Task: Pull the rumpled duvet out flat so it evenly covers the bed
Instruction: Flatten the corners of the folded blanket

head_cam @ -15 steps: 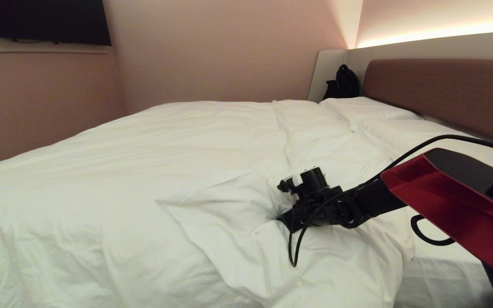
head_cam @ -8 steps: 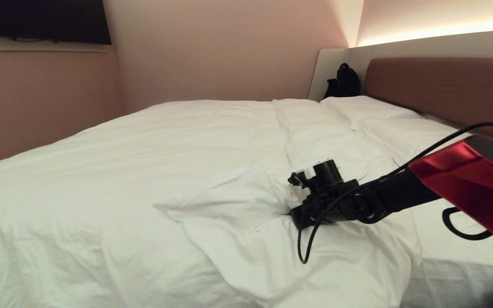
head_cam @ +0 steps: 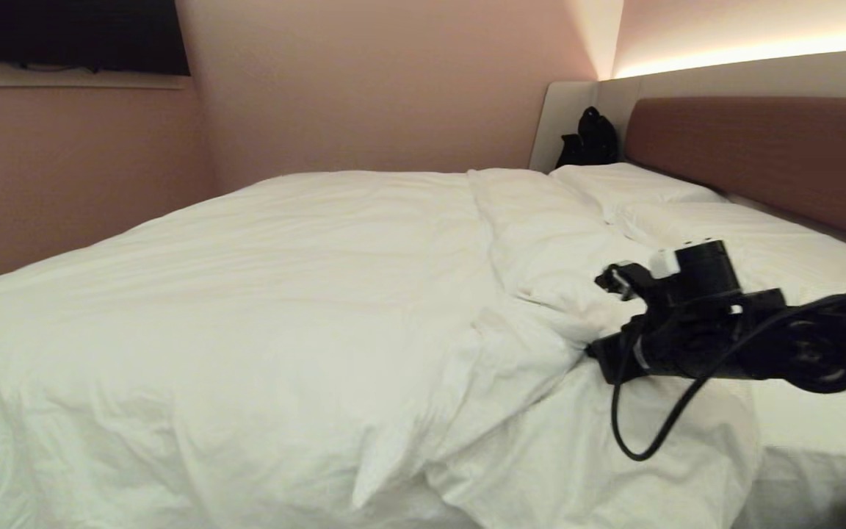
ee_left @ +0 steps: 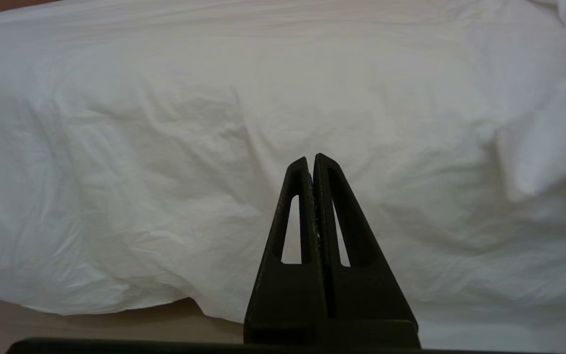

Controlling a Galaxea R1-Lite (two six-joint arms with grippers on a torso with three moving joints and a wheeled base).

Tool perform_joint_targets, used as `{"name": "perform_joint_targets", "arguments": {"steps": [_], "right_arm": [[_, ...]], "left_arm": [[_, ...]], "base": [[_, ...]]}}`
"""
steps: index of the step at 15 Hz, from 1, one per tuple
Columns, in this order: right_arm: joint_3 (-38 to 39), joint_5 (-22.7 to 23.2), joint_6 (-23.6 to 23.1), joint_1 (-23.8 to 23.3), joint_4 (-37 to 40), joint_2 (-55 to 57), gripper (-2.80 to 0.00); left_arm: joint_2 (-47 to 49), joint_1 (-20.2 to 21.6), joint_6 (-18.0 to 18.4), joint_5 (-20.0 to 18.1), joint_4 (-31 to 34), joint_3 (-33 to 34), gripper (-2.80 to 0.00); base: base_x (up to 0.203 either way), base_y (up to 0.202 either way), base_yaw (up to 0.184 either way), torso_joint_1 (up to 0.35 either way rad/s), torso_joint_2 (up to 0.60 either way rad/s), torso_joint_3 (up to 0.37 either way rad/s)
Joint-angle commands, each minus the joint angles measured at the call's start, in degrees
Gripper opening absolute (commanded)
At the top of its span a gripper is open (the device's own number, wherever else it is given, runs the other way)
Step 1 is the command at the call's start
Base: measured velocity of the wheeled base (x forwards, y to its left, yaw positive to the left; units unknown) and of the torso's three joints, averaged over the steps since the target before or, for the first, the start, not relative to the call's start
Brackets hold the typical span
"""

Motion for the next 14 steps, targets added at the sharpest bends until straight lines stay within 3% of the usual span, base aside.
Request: {"name": "perform_joint_targets", "arguments": {"steps": [1,6,14], "right_arm": [[7.3,0.1,-1.5,-4.0,-0.2,-12.8,-2.8],[15.3,0.5,-3.9,-9.3,0.1,-21.6,-2.8],[23.3,0.7,-3.9,-9.4,0.3,-22.7,-2.8]], "left_arm": [[0.0,0.0,0.0,0.0,0.0,0.0,-2.8],[0.0,0.0,0.0,0.0,0.0,0.0,-2.8],[0.0,0.0,0.0,0.0,0.1,0.0,-2.8]], "base": [[0.0,0.0,0.0,0.0,0.0,0.0],[0.0,0.0,0.0,0.0,0.0,0.0],[0.0,0.0,0.0,0.0,0.0,0.0]]}}
